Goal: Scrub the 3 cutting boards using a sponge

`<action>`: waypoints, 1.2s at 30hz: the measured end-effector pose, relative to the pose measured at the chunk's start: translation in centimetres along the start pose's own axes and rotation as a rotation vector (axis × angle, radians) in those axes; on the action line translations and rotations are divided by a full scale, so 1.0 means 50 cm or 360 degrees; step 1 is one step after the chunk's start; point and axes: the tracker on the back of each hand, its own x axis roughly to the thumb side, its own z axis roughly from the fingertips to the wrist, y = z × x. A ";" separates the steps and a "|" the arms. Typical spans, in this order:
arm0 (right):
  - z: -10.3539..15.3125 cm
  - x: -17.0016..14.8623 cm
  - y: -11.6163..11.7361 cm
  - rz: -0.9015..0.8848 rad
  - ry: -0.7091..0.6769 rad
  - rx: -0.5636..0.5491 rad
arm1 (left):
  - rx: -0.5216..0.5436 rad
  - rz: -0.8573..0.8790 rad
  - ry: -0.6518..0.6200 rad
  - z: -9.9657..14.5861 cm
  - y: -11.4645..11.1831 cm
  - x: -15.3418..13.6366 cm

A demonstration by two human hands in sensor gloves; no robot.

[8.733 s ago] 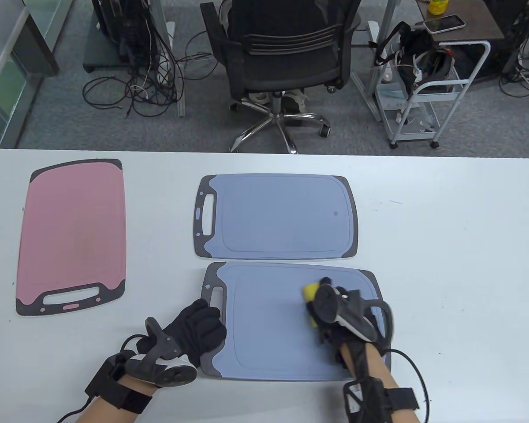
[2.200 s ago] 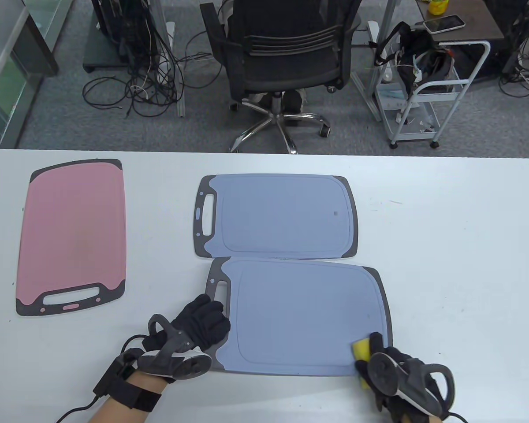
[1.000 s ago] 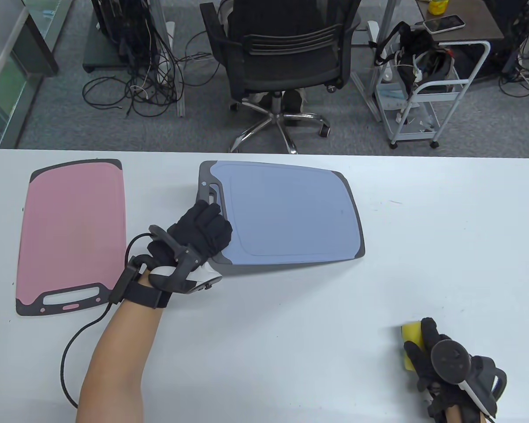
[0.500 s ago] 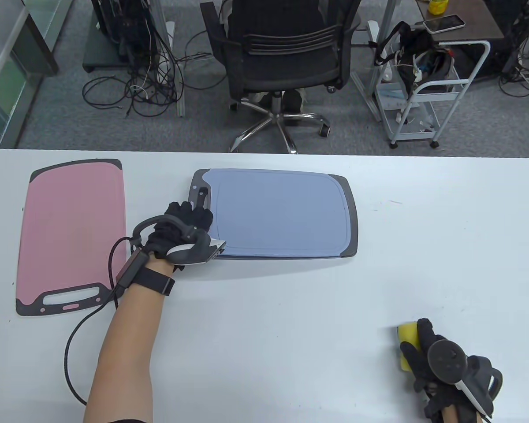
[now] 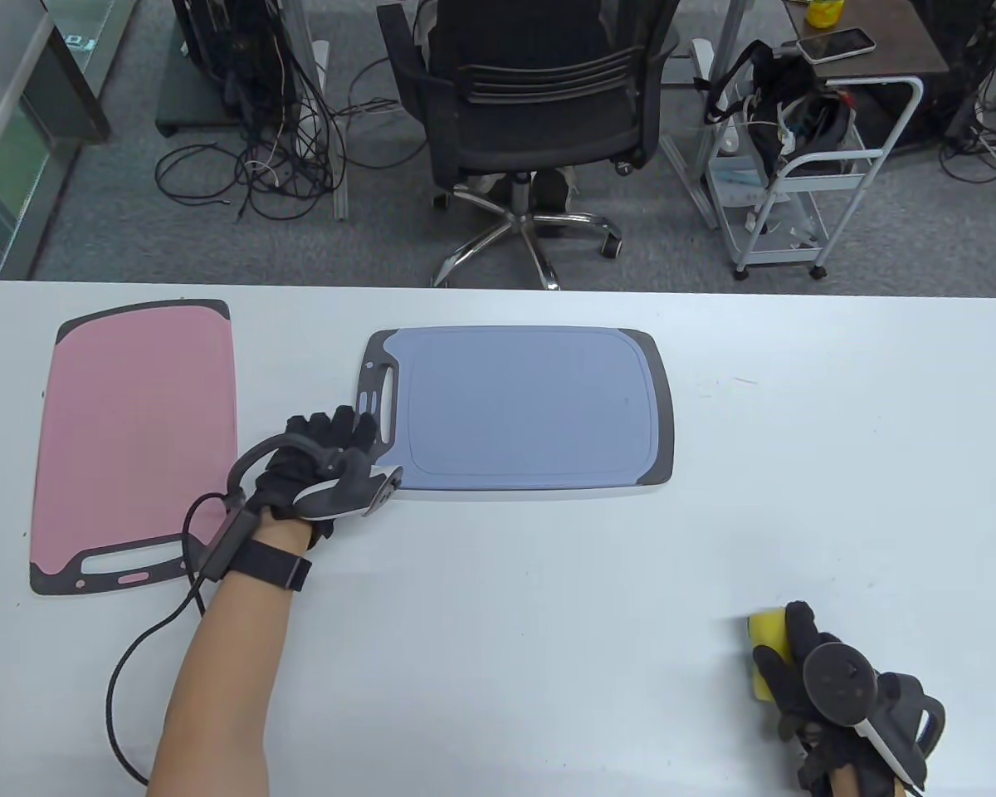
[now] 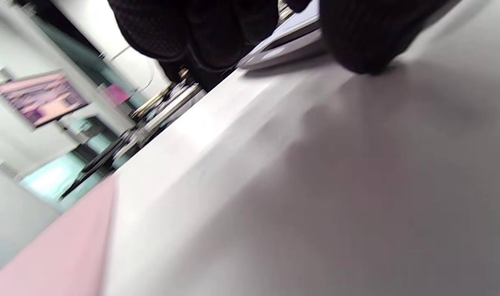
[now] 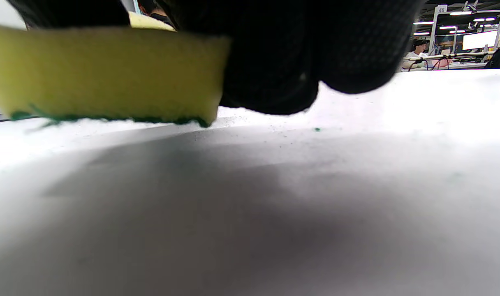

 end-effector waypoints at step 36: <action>0.008 -0.004 -0.007 -0.0067 -0.0007 -0.0032 | -0.0285 0.0206 0.0158 0.250 -0.229 -0.130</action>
